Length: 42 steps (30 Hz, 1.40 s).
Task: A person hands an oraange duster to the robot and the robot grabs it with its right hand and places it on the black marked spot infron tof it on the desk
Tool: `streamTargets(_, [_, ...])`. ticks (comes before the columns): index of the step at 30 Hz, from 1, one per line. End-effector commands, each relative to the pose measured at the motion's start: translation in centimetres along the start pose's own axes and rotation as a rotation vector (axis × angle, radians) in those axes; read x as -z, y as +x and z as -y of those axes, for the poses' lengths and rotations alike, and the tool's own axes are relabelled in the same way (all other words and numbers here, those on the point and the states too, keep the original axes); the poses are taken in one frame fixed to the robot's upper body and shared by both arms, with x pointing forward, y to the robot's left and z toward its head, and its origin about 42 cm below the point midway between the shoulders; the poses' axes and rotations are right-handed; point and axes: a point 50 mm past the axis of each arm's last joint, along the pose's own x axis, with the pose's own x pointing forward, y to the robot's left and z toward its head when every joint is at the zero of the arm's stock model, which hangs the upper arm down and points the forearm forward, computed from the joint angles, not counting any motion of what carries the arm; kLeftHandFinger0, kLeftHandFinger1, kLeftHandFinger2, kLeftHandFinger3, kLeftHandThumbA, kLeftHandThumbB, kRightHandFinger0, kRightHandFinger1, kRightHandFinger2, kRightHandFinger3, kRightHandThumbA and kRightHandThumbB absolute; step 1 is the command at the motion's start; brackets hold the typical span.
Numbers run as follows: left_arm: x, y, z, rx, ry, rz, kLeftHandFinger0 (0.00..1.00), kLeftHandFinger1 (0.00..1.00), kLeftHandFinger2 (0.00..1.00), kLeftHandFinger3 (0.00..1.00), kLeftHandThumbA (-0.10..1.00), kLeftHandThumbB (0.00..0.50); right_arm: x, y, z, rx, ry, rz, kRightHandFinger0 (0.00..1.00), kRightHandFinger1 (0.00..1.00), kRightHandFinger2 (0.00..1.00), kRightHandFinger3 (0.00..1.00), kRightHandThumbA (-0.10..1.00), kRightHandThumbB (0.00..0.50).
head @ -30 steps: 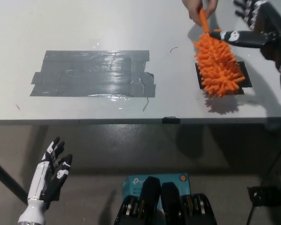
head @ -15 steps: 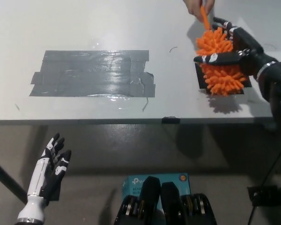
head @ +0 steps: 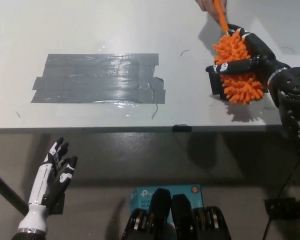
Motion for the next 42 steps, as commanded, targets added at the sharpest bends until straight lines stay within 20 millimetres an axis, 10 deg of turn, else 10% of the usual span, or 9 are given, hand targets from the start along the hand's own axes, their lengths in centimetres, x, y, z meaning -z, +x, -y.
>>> streamTargets(1, [-1.2,0.8,-0.9,-0.009,0.036,0.052,0.95,1.0,1.0,1.0,0.73,0.114,-3.2,1.1,0.2,-0.008,0.031,0.043,1.0,1.0,1.0,1.0,1.0,0.407])
streamTargets(4, [-1.3,0.9,-0.9,-0.011,0.042,0.06,0.95,1.0,1.0,1.0,0.74,0.109,-2.8,1.6,0.2,-0.027,0.025,0.012,1.0,1.0,1.0,1.0,1.0,0.417])
streamTargets(5, [-1.3,0.9,-1.0,-0.012,0.042,0.059,0.95,1.0,1.0,1.0,0.74,0.116,-2.4,2.2,0.1,-0.009,-0.001,-0.024,1.0,1.0,1.0,1.0,0.67,0.296])
streamTargets(8, [-1.3,0.9,-1.0,-0.012,0.047,0.056,0.96,1.0,1.0,1.0,0.76,0.122,-1.5,2.4,0.1,-0.011,-0.112,-0.068,0.07,0.14,0.37,0.99,0.03,0.285])
streamTargets(9, [-1.3,0.9,-1.0,-0.012,0.051,0.057,0.95,1.0,1.0,1.0,0.76,0.114,-1.2,2.3,0.0,-0.006,-0.149,-0.077,0.01,0.03,0.25,0.58,-0.07,0.307])
streamTargets(11, [-1.3,1.2,-1.1,-0.013,0.04,0.063,0.95,1.0,1.0,1.0,0.76,0.105,-0.2,2.4,-0.3,0.015,-0.202,-0.106,0.0,0.15,0.5,0.32,-0.1,0.254])
streamTargets(14, [-1.4,1.2,-1.1,-0.013,0.039,0.062,0.94,1.0,1.0,1.0,0.75,0.106,0.5,2.4,-0.4,0.017,-0.189,-0.118,0.0,0.36,0.8,0.7,-0.1,0.207])
streamTargets(30, [-1.4,1.4,-1.3,-0.009,0.028,0.065,0.94,1.0,1.0,1.0,0.72,0.066,2.3,2.1,1.0,0.027,0.022,-0.134,0.0,0.54,0.92,1.0,-0.1,0.214])
streamTargets(42, [-1.7,1.9,-1.4,-0.008,0.04,0.071,0.92,1.0,1.0,1.0,0.71,0.048,-5.3,-3.3,4.7,-0.029,0.051,0.226,0.0,0.55,0.89,1.0,-0.1,0.151])
